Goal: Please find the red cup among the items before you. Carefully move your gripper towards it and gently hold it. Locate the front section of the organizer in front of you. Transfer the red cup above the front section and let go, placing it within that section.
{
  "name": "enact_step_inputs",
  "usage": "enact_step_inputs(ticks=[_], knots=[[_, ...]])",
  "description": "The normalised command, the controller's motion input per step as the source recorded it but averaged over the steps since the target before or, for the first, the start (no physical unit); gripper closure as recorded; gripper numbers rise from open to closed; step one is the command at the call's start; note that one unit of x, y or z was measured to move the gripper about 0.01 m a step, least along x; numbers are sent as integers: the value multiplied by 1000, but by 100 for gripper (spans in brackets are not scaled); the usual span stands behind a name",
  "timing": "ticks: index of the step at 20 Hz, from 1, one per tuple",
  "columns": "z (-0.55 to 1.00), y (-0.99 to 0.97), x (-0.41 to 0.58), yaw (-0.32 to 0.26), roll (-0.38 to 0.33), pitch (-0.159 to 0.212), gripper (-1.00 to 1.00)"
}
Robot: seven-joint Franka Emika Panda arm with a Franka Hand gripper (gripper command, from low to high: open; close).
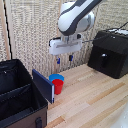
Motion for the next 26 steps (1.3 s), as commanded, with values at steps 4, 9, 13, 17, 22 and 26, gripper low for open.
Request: enact_step_inputs(ticks=[4,9,13,17,22,26], knots=[[-376,0,-2,25,-14,0,-100],[-398,0,5,29,-14,-5,-100],[-398,29,0,31,-49,0,-100],[-426,5,87,35,-28,-43,-100],[-421,0,150,46,-5,-64,-100],[-423,0,74,32,-8,-41,-100]])
